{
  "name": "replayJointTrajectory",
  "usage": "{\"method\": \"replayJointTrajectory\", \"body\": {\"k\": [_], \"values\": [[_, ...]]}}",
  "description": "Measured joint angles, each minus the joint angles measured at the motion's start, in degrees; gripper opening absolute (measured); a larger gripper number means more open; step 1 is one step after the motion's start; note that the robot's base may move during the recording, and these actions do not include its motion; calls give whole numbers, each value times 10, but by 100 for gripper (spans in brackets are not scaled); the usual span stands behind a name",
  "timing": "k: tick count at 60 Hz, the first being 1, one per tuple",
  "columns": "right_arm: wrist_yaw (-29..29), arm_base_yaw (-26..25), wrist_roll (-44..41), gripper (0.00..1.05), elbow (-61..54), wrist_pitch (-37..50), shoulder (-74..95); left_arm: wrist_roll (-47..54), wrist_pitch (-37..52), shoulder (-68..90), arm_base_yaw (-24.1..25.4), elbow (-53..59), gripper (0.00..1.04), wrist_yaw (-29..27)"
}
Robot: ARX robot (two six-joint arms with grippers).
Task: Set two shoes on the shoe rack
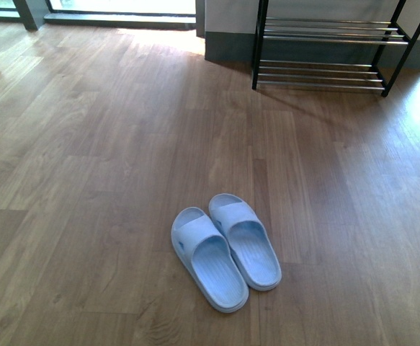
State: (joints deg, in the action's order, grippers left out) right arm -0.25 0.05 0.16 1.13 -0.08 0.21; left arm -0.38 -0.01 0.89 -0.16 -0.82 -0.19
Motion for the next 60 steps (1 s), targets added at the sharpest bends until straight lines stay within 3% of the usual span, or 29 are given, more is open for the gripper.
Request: {"method": "replayJointTrajectory", "body": {"k": [60], "values": [[2,0,0,96,0,0,0,0,0,0,0,0,95,1]]}}
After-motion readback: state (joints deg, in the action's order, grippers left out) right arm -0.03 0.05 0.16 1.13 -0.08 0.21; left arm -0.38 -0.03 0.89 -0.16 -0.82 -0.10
